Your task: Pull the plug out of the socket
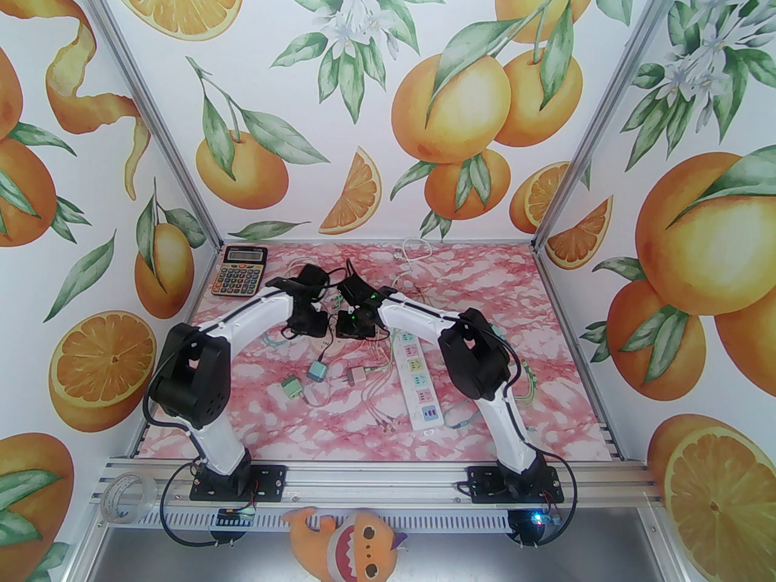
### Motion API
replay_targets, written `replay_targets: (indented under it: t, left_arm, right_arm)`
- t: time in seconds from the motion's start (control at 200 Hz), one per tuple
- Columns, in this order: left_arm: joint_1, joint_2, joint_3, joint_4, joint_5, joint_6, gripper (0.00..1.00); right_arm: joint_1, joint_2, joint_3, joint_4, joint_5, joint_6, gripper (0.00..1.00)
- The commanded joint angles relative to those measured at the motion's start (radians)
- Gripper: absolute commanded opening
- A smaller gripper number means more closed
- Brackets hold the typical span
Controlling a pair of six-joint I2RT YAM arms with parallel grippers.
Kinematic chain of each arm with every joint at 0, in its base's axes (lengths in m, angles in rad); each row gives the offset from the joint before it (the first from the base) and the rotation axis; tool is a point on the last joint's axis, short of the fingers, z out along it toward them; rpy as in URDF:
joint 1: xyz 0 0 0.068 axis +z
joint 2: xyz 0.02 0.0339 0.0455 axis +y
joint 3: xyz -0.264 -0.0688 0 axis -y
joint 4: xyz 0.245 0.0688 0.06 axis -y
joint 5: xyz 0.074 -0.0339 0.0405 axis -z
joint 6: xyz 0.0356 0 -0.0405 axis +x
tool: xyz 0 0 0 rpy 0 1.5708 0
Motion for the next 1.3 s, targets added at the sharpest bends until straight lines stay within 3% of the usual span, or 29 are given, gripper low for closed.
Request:
replay_targets:
  t: [0.0,0.26,0.611,0.831,0.926,1.141,1.291]
  left_arm:
    - [0.074,-0.009,0.032,-0.022,0.134,-0.045,0.14]
    - [0.041,-0.017,0.022,-0.022,0.077,-0.018,0.15]
    - [-0.152,0.041,0.049,-0.082,-0.218,0.052,0.15]
    - [-0.172,0.044,0.056,-0.086,-0.233,0.061,0.15]
    - [-0.154,0.037,0.067,-0.092,-0.194,0.056,0.14]
    - [-0.010,-0.003,0.059,-0.075,0.044,-0.004,0.14]
    - [0.065,-0.012,0.059,-0.083,0.114,-0.021,0.14]
  right_arm:
    - [0.001,0.103,-0.053,-0.178,0.090,-0.027,0.23]
    - [0.001,0.101,-0.053,-0.177,0.088,-0.027,0.23]
    - [0.011,0.115,-0.043,-0.176,0.078,-0.027,0.23]
    - [0.013,0.118,-0.041,-0.183,0.083,-0.028,0.23]
    - [0.013,0.118,-0.044,-0.183,0.085,-0.030,0.23]
    - [0.013,0.114,-0.047,-0.183,0.087,-0.030,0.23]
    - [0.013,0.111,-0.050,-0.184,0.090,-0.031,0.23]
